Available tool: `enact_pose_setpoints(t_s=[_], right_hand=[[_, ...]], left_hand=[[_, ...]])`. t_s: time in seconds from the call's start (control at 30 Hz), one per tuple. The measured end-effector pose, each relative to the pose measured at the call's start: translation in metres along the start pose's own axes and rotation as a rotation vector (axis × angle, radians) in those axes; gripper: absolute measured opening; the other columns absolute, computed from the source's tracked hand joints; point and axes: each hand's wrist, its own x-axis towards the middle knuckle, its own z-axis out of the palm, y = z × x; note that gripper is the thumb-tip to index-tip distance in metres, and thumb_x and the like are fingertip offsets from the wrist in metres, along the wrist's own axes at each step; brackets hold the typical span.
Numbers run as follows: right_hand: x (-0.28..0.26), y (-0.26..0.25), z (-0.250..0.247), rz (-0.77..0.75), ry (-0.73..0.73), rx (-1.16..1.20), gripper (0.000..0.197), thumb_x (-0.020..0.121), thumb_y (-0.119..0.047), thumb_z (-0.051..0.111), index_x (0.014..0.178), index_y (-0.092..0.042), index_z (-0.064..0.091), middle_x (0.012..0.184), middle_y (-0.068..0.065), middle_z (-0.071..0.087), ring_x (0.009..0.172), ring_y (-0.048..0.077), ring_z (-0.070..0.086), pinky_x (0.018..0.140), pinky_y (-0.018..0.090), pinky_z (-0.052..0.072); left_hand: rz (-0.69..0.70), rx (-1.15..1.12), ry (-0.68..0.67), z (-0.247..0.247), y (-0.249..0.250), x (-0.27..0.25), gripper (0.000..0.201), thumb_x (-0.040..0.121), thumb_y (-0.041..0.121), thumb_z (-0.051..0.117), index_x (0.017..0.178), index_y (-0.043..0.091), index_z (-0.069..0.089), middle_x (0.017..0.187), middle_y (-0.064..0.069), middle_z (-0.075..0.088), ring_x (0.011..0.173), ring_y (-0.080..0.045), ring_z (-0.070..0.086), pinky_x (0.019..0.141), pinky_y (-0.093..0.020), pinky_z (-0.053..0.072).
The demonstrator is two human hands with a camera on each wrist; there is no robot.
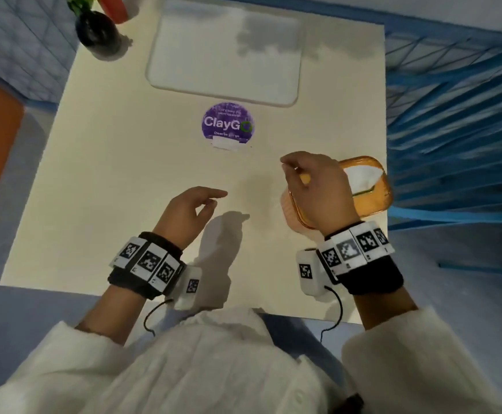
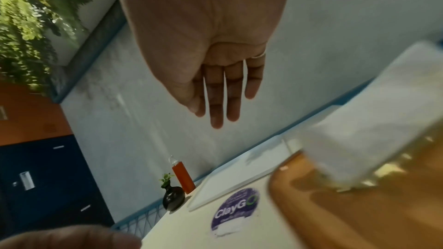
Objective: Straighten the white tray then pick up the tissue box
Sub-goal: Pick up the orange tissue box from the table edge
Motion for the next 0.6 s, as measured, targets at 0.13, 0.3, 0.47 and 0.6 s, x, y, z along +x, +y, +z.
enact_pose_setpoints(t_s=[0.13,0.3,0.47,0.6], right_hand=[[-0.034,0.057,-0.047,-0.006,0.062,-0.031,0.020,0.087,-0.018,0.054,0.100,-0.013,0.068,0.098,0.008,0.073,0.092,0.025,0.062,0.085,0.037,0.047],[-0.050,0.125,-0.078,0.094,0.089,-0.013,0.028,0.085,-0.018,0.055,0.110,-0.007,0.059,0.115,0.016,0.064,0.106,0.031,0.056,0.094,0.038,0.043],[-0.043,0.165,-0.078,0.412,0.065,0.191,0.048,0.088,-0.024,0.058,0.131,-0.009,0.042,0.140,0.013,0.045,0.129,0.025,0.040,0.107,0.028,0.030],[-0.038,0.178,-0.066,0.617,-0.057,0.299,0.058,0.088,-0.032,0.056,0.138,-0.014,0.032,0.147,0.012,0.036,0.132,0.026,0.038,0.112,0.042,0.034]], left_hand=[[-0.086,-0.088,0.063,0.061,0.033,-0.028,0.028,0.089,0.006,0.052,0.108,0.023,0.063,0.118,-0.002,0.064,0.090,-0.014,0.063,0.078,0.000,0.043],[-0.174,-0.295,0.140,0.122,0.070,-0.025,0.046,0.086,0.019,0.061,0.130,0.021,0.045,0.141,-0.005,0.046,0.114,-0.021,0.056,0.084,-0.015,0.042],[-0.325,-0.366,0.065,0.158,0.083,0.000,0.086,0.079,0.028,0.070,0.144,0.019,0.014,0.156,-0.009,0.016,0.136,-0.031,0.031,0.108,-0.040,0.035],[-0.315,-0.337,0.026,0.167,0.084,0.015,0.109,0.065,0.037,0.077,0.145,0.018,0.005,0.156,-0.009,0.014,0.140,-0.030,0.025,0.115,-0.052,0.028]])
